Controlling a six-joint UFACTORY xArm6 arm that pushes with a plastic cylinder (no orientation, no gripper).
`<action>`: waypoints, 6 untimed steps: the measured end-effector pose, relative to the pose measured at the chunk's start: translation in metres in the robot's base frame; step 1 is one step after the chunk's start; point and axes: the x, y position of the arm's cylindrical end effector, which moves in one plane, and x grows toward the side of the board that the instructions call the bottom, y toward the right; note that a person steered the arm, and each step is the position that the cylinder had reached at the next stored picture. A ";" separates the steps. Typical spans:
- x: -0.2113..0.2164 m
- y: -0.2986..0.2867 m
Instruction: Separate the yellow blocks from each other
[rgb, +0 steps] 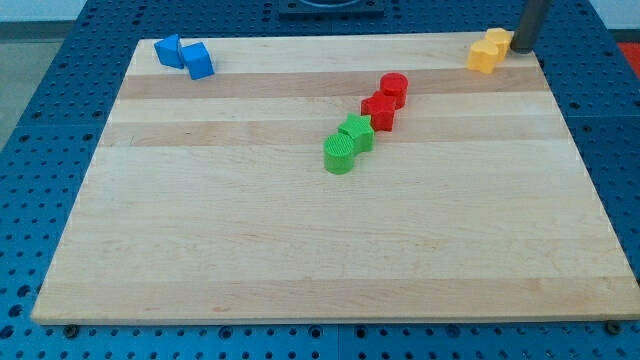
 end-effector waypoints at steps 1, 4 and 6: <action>0.000 -0.032; -0.006 -0.078; -0.029 -0.047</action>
